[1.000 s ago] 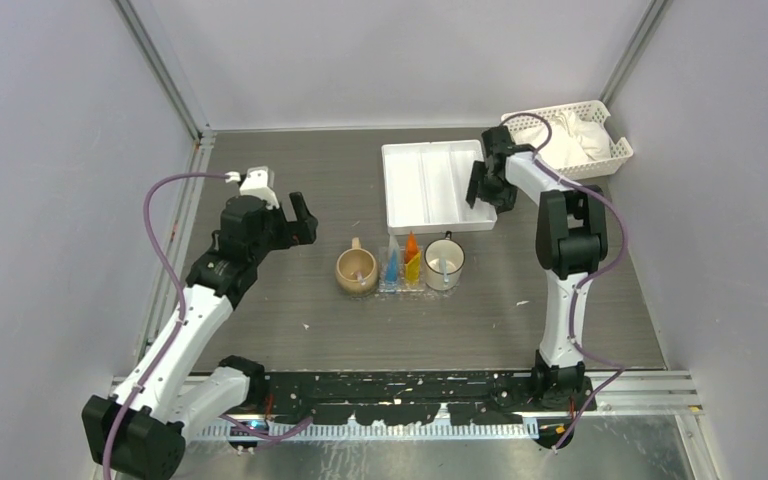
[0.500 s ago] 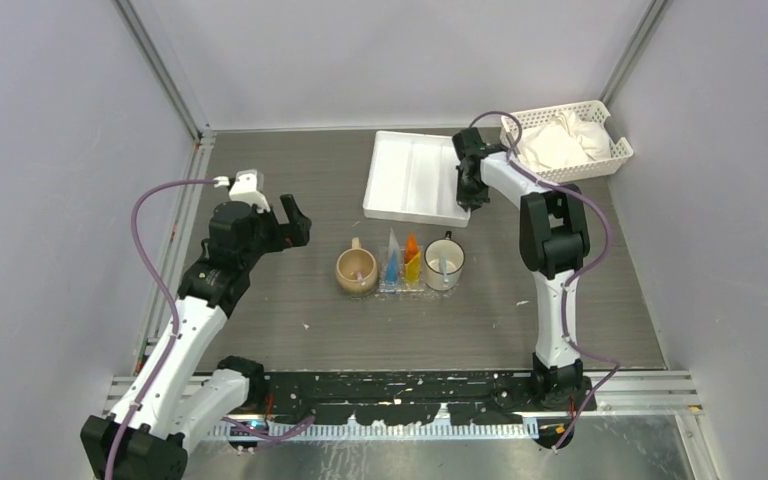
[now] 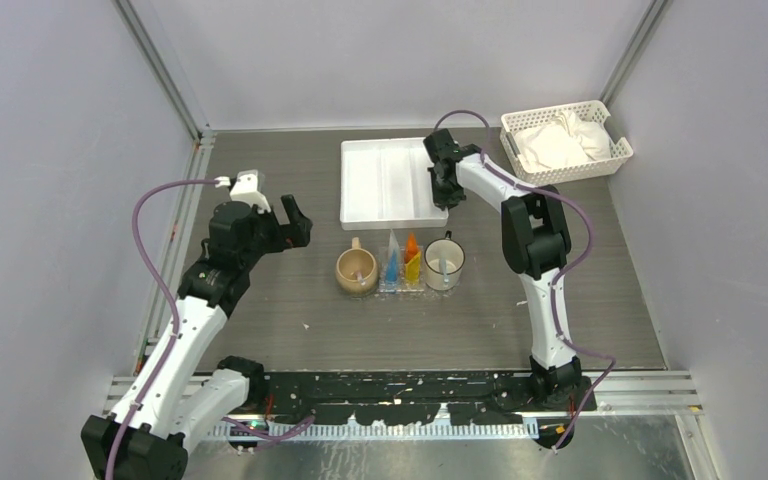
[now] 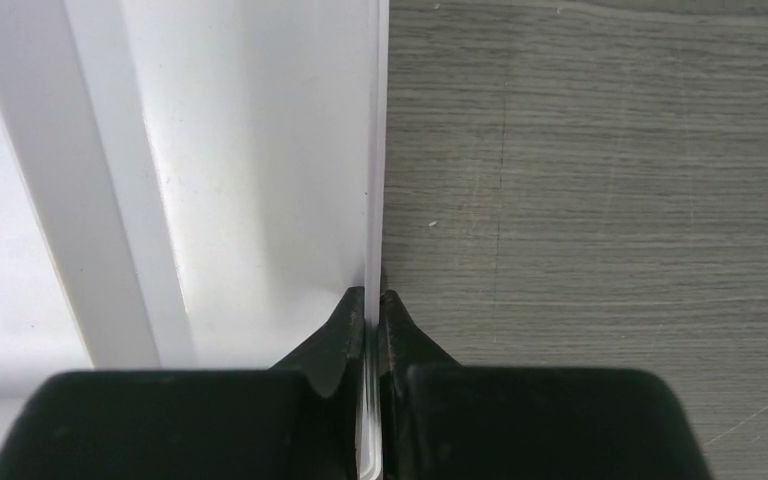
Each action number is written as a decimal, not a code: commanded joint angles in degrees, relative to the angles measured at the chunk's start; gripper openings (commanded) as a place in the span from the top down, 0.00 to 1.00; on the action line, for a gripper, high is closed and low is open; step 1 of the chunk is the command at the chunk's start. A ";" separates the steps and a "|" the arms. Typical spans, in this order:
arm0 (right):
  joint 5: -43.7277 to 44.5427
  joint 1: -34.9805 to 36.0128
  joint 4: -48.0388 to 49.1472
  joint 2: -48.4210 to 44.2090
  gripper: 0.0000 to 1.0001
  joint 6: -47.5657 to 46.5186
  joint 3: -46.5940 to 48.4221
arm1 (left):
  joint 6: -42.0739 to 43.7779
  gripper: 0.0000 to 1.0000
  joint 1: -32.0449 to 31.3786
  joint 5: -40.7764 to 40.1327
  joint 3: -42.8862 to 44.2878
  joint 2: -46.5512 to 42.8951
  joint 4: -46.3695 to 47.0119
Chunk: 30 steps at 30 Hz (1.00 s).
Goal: Prepare toiletry sets of a toothbrush and toothpaste on the tray
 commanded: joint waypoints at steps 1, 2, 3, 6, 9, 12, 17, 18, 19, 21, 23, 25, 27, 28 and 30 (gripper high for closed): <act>3.10 -0.19 1.63 -1.88 0.96 -4.08 -0.75 | -0.06 0.00 0.50 1.12 -0.53 0.11 2.34; 3.25 -0.23 1.75 -1.93 0.96 -4.13 -0.97 | -0.08 0.00 0.50 1.12 -0.54 0.16 2.46; 3.36 -0.23 1.95 -1.90 0.96 -3.99 -1.09 | -0.08 0.00 0.50 1.12 -0.54 0.16 2.47; 4.06 -0.35 2.00 -1.54 0.96 -3.79 -1.06 | 0.07 0.00 0.50 1.04 -0.37 0.21 2.22; 3.98 -0.38 1.82 -1.25 0.94 -3.96 -0.91 | 0.22 0.00 0.57 0.95 -0.11 0.27 2.06; 4.07 -0.43 1.84 -1.70 0.63 -3.56 -1.15 | 0.34 0.00 0.59 0.73 0.20 0.66 2.03; 7.66 -0.40 7.47 -10.19 0.04 -2.26 -7.28 | 0.80 0.00 0.68 0.16 3.50 2.04 0.99; 8.77 -0.49 8.80 -12.65 0.01 -2.03 -8.15 | 1.06 0.00 0.68 0.17 4.81 2.39 0.63; 9.74 -0.45 9.83 -15.60 0.01 -2.06 -9.50 | 1.41 0.00 0.68 0.24 6.14 2.67 0.29; 12.36 -0.49 11.74 -21.88 0.00 -1.96 -12.84 | 2.13 0.00 0.68 0.29 9.02 2.84 -0.82; 15.42 -0.98 15.09 -29.29 0.00 -1.57 -18.55 | 3.08 0.00 0.68 -0.64 10.82 2.29 -2.32; 15.58 -2.53 20.08 -38.24 0.00 -0.71 -29.35 | 3.64 0.00 0.68 -2.95 10.17 0.83 -2.63; 10.11 -6.04 27.21 -47.61 0.00 0.78 -40.73 | 3.82 0.00 0.68 -3.26 7.72 -1.89 -2.11; 7.77 -7.90 31.17 -51.59 0.00 0.70 -46.86 | 3.38 0.00 0.68 -2.79 5.50 -3.41 -1.07; 7.49 -10.12 38.10 -59.44 0.00 -0.76 -56.99 | 1.15 0.00 0.77 -2.72 -1.11 -6.53 1.25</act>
